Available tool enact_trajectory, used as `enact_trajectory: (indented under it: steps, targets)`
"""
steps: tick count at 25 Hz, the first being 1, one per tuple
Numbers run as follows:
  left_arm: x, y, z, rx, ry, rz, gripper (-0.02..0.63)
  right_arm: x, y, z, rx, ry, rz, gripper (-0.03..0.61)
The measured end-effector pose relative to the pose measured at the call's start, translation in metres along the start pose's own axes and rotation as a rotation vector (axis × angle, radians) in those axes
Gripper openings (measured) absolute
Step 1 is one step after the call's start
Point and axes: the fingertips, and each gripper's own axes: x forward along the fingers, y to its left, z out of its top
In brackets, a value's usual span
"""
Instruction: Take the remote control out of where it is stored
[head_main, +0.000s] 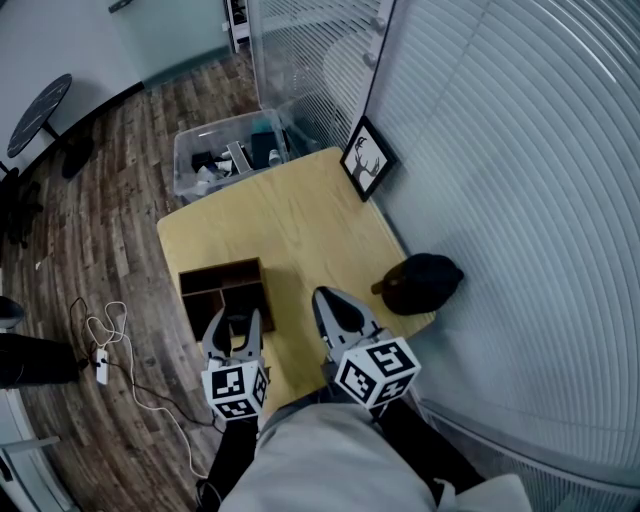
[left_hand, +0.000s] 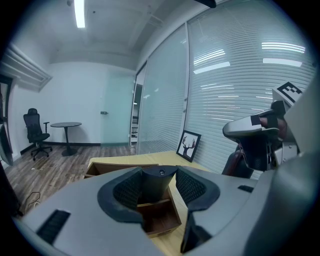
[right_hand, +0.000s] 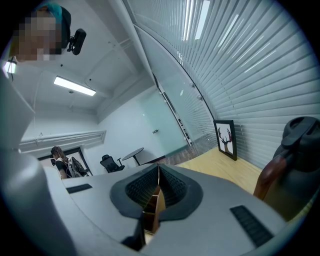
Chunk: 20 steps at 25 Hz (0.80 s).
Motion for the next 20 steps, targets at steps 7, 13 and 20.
enact_trajectory:
  steps: [7,13,20]
  targets:
    - [-0.0005,-0.0006,0.0032,-0.007,-0.006,0.000,0.215,0.0001,-0.0010,0.0010,0.003,-0.001,0.000,0.005]
    - [-0.0023,0.0004,0.0054,-0.020,-0.007,0.002,0.215,0.0002,-0.0002,0.0012,0.004,0.000,0.001,0.005]
    - [-0.0005,0.0005,0.0049,-0.025,-0.007,0.003,0.215,0.0032,-0.0027,-0.0006,0.010,0.001,0.002,0.005]
